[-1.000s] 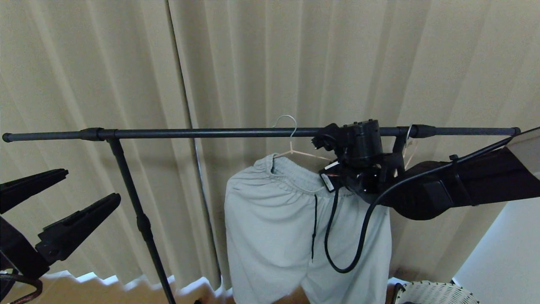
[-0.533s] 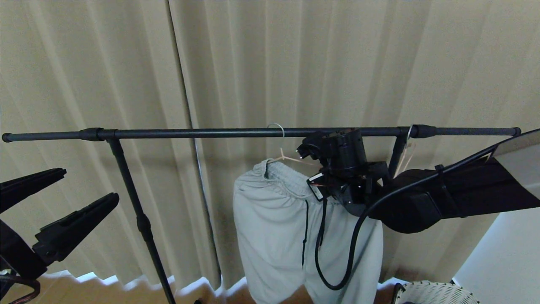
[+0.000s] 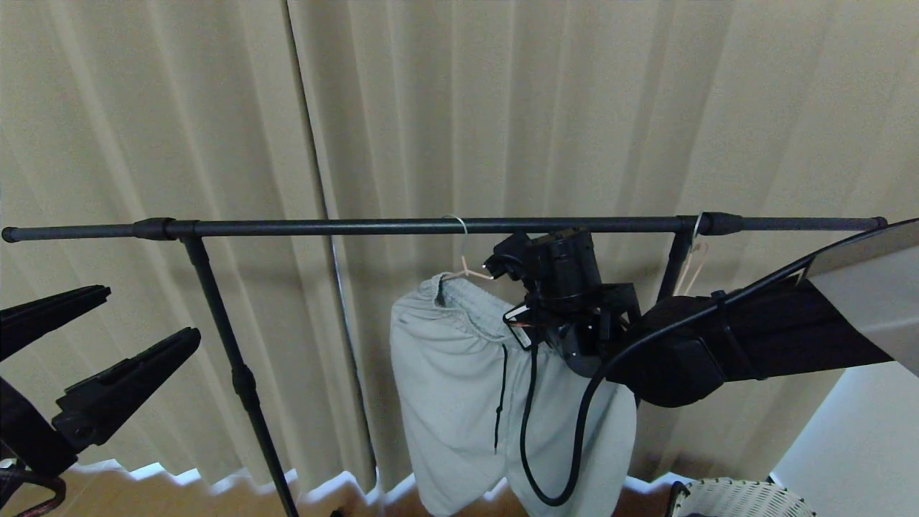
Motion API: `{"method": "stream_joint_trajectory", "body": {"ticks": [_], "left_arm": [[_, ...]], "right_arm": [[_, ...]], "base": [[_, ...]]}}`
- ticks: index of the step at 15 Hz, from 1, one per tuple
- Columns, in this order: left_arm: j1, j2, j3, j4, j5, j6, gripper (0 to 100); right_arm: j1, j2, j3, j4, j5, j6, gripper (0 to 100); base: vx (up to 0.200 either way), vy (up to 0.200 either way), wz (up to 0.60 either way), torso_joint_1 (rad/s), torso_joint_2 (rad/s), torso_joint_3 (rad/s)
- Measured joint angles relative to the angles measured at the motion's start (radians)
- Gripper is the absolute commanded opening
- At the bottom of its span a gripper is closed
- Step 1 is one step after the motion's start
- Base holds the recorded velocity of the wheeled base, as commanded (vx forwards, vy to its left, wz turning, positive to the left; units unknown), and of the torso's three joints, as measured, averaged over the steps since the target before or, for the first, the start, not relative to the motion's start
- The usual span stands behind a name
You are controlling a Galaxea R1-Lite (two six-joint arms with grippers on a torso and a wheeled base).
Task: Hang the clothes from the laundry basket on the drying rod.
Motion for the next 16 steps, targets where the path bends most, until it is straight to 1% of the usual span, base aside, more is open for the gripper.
{"method": "stream_joint_trajectory", "body": {"ticks": [1,2,4,6,7,11,13,16], "left_arm": [[0.000,0.000,0.001,0.000,0.000,0.000,100],[0.000,0.000,0.001,0.000,0.000,0.000,100],[0.000,0.000,0.001,0.000,0.000,0.000,100],[0.000,0.000,0.002,0.000,0.000,0.000,100],[0.000,0.000,0.002,0.000,0.000,0.000,100],[0.000,-0.001,0.001,0.000,0.000,0.000,100],[0.000,-0.001,0.001,0.000,0.000,0.000,100],[0.000,0.000,0.001,0.002,0.000,0.000,100]], "right_arm": [[0.002,0.001,-0.002,-0.001,0.001,0.000,0],[0.003,0.002,-0.003,-0.004,0.002,0.002,100],[0.005,0.002,-0.002,-0.011,0.004,0.008,100],[0.005,0.001,0.001,-0.013,0.014,0.058,100],[0.005,0.000,0.001,-0.013,0.019,0.068,100],[0.005,-0.007,0.005,-0.024,0.198,0.250,100],[0.004,-0.011,0.015,-0.086,0.224,0.281,100],[0.004,-0.034,0.090,-0.170,0.237,0.282,100]], "base": [[0.000,0.000,0.00,0.000,0.00,0.000],[0.000,0.000,0.00,0.000,0.00,0.000],[0.000,0.000,0.00,0.000,0.00,0.000],[0.000,0.000,0.00,0.000,0.00,0.000],[0.000,0.000,0.00,0.000,0.00,0.000],[0.000,0.000,0.00,0.000,0.00,0.000],[0.000,0.000,0.00,0.000,0.00,0.000],[0.000,0.000,0.00,0.000,0.00,0.000]]}}
